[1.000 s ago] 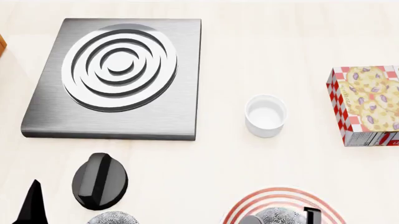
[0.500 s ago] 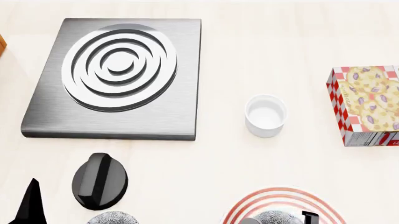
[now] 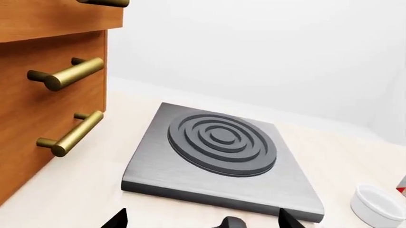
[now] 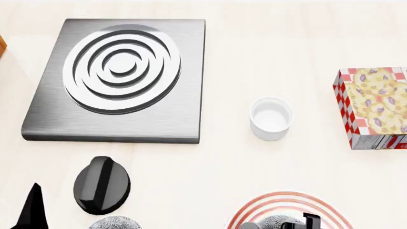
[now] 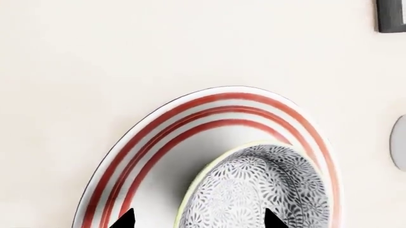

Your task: Pick the akita bowl on the ramekin and place it on the plate.

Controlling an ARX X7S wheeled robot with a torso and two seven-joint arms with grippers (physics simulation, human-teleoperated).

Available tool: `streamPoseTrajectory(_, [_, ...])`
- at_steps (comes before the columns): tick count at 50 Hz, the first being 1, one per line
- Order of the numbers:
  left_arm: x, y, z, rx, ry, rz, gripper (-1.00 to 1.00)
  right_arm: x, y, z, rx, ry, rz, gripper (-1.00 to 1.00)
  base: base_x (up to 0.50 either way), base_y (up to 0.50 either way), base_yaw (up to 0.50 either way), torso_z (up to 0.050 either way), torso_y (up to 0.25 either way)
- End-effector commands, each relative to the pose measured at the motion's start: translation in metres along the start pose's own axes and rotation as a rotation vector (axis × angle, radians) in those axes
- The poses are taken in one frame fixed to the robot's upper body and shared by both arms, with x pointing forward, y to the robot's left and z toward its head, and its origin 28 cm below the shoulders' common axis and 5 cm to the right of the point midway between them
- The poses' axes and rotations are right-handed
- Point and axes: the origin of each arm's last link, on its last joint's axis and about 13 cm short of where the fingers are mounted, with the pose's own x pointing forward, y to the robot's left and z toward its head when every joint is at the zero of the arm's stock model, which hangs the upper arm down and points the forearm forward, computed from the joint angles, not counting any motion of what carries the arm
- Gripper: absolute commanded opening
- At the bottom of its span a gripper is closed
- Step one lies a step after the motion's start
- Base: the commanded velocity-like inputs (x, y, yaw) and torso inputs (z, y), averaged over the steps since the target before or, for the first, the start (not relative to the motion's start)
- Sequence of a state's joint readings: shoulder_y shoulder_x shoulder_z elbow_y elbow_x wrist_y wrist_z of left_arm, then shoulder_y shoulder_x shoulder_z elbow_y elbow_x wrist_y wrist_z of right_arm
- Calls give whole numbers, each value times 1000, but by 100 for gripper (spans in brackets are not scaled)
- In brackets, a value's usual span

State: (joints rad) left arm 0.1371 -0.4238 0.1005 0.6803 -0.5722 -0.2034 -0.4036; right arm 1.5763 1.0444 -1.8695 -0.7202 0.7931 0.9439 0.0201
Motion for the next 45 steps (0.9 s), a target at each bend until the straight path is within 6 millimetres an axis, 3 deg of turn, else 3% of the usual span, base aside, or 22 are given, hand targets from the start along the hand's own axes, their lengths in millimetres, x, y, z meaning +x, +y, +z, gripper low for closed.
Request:
streamPoseTrajectory(1, [-1, 0, 0, 1, 1, -3, 100, -18, 9, 12, -65, -19, -14, 100, 0, 0, 0, 0, 0])
streamPoseTrajectory(10, [-2, -1, 0, 1, 2, -5, 100, -51, 16, 30, -154, -48, -66, 100, 0, 0, 0, 0, 0])
streamPoseTrajectory(30, [-1, 0, 0, -3, 6, -3, 100, -72, 18, 43, -180, -103, -140, 100, 0, 0, 0, 0, 0])
streamPoseTrajectory(40, [-2, -1, 0, -7, 8, -7, 100, -83, 0, 52, -168, -328, -479, 100, 0, 0, 0, 0, 0])
streamPoseTrajectory(45, [-1, 0, 1, -8, 6, -3, 100, -90, -3, 50, -52, -506, -686, 100, 0, 0, 0, 0, 0])
